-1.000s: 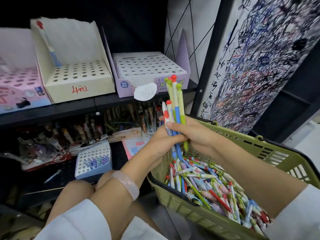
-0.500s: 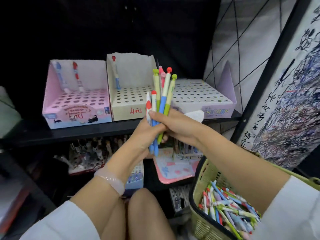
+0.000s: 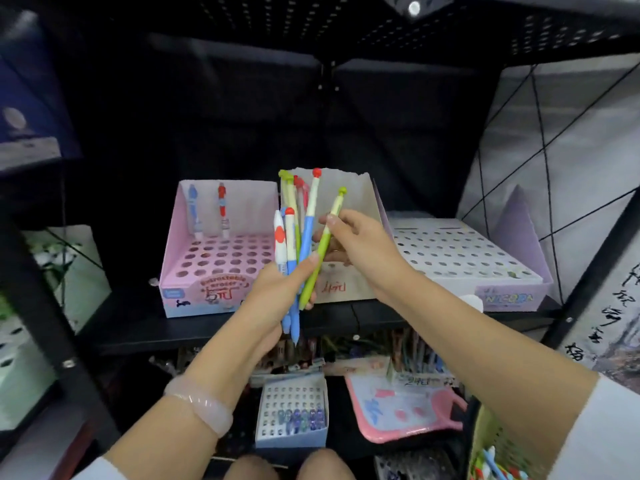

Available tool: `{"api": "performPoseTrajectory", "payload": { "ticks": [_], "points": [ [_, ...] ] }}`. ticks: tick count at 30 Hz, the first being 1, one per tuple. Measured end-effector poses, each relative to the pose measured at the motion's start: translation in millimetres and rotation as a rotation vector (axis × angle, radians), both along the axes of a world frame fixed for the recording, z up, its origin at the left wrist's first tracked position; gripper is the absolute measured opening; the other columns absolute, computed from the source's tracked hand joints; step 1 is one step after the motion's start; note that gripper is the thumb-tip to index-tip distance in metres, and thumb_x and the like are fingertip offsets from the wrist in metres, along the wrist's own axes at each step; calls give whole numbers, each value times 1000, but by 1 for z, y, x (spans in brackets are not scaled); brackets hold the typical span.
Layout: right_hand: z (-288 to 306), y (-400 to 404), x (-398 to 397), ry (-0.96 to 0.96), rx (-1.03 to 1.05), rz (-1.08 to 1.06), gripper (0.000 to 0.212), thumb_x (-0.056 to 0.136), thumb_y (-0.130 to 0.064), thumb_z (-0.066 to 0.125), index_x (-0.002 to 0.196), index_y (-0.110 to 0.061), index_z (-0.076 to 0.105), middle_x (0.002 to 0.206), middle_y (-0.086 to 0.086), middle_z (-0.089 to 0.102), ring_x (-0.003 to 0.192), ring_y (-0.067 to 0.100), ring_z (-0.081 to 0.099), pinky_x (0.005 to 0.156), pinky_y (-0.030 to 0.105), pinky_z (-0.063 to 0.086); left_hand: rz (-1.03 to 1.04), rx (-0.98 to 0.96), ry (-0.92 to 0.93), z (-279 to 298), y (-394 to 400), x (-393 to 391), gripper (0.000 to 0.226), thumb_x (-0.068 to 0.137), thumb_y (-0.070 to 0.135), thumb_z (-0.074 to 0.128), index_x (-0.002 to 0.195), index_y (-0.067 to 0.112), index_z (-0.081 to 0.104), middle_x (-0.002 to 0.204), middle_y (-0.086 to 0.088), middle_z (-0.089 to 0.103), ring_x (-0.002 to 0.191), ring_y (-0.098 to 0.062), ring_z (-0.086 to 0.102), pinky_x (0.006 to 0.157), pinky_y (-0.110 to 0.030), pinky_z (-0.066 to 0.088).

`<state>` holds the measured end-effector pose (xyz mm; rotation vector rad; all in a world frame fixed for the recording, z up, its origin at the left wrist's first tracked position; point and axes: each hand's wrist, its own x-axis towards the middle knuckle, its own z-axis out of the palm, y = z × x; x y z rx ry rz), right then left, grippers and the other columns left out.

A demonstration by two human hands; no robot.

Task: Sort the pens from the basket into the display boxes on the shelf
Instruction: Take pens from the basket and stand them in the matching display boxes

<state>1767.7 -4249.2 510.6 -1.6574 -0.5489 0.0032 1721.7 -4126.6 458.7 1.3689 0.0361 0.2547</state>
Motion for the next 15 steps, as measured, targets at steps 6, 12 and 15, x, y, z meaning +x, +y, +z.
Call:
{"api": "performPoseTrajectory", "payload": {
  "ticks": [6, 12, 15],
  "points": [
    [12, 22, 18, 62, 55, 99, 17, 99, -20, 41, 99, -15, 58, 79, -1, 66, 68, 4, 66, 65, 19, 55, 142, 54, -13, 20, 18, 8, 11, 86, 28, 63, 90, 19, 65, 56, 6, 62, 47, -6, 54, 45, -20, 44],
    [16, 34, 45, 114, 244, -68, 19, 99, -20, 42, 89, -17, 58, 81, 7, 61, 64, 7, 59, 61, 17, 53, 307, 124, -36, 36, 40, 12, 4, 83, 10, 60, 80, 10, 60, 48, 3, 62, 41, -8, 54, 41, -19, 46],
    [24, 29, 72, -51, 103, -334, 19, 97, -21, 47, 81, -17, 54, 77, 5, 64, 63, 7, 62, 66, 23, 57, 279, 99, -11, 42, 49, 14, 6, 85, 5, 56, 81, 8, 59, 51, 0, 65, 39, -8, 52, 38, -18, 43]
  ]
}}
